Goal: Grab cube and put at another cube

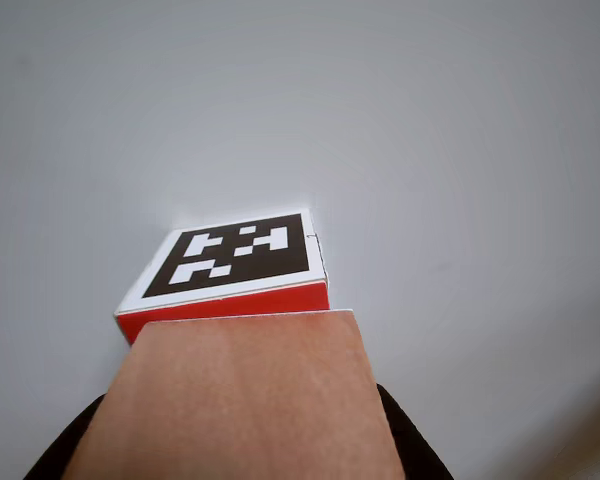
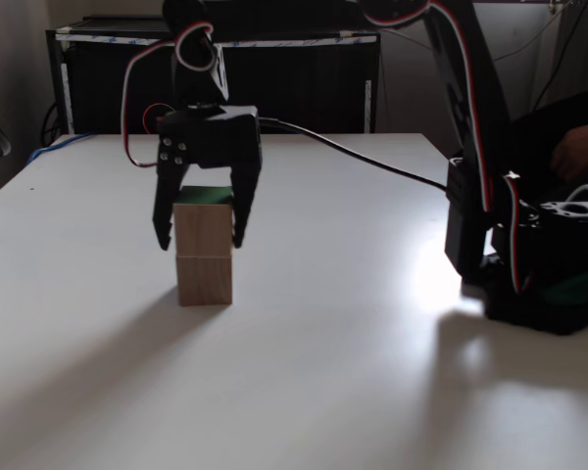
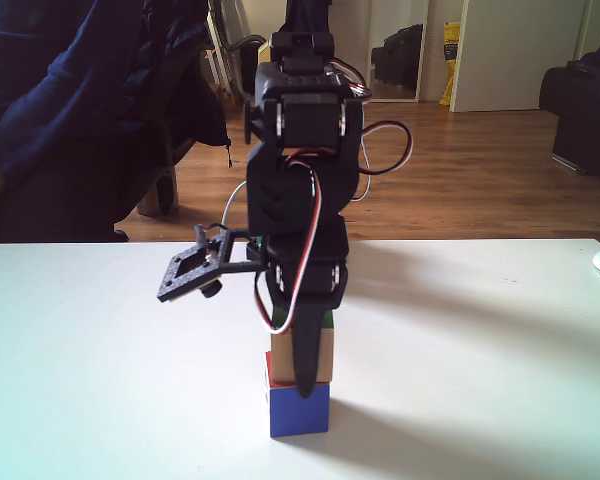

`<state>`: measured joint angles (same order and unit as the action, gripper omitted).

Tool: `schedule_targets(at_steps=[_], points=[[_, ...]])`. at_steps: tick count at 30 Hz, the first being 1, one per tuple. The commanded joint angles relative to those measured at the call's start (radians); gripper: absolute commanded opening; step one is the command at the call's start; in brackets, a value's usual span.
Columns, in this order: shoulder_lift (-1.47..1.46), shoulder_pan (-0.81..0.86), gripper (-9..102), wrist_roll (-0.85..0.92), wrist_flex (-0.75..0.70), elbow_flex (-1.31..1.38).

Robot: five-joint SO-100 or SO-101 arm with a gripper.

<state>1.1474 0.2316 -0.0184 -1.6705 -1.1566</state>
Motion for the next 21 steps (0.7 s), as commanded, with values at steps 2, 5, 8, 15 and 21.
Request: schedule_targets(at_steps=[2,5,8,15,21], points=[[0.018,-0.006,39,-0.006,-0.026,0.061],[0.018,-0.006,41,-0.011,-0.052,0.103],[0.018,-0.009,42,-0.02,-0.087,0.158],[0.072,-0.028,43,-0.034,-0.137,0.215],[0.207,-0.052,43,-0.037,-0.137,0.15]])
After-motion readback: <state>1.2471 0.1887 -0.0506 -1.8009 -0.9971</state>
